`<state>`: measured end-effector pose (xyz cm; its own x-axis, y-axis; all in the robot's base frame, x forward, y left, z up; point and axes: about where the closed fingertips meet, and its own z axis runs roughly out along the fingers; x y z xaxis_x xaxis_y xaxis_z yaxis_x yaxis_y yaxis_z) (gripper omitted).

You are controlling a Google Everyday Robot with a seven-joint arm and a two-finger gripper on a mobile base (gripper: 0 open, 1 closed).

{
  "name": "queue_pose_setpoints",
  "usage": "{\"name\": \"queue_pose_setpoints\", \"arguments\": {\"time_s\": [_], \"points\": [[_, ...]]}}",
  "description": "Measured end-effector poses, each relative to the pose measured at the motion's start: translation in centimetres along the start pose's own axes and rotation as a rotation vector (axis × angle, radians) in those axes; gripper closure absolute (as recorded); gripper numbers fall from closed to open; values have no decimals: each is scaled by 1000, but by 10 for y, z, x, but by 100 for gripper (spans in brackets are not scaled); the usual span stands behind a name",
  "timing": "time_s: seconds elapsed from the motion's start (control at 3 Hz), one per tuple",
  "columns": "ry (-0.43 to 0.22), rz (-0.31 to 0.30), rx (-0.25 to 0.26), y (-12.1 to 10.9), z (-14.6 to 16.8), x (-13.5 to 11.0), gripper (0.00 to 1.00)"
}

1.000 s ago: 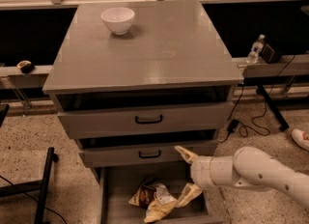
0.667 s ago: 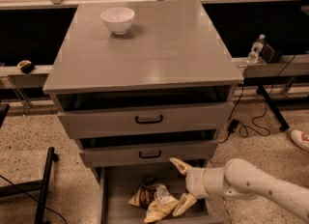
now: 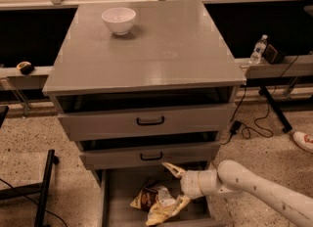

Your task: Pick brown chip bag from bottom drawer and place on counter

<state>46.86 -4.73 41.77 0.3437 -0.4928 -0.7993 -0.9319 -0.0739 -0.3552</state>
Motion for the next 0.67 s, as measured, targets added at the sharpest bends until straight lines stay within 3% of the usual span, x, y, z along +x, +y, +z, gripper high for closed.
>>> {"name": "queue_pose_setpoints", "arguments": {"time_s": [0.67], "points": [[274,-38,-74,17,15,84,0]]}}
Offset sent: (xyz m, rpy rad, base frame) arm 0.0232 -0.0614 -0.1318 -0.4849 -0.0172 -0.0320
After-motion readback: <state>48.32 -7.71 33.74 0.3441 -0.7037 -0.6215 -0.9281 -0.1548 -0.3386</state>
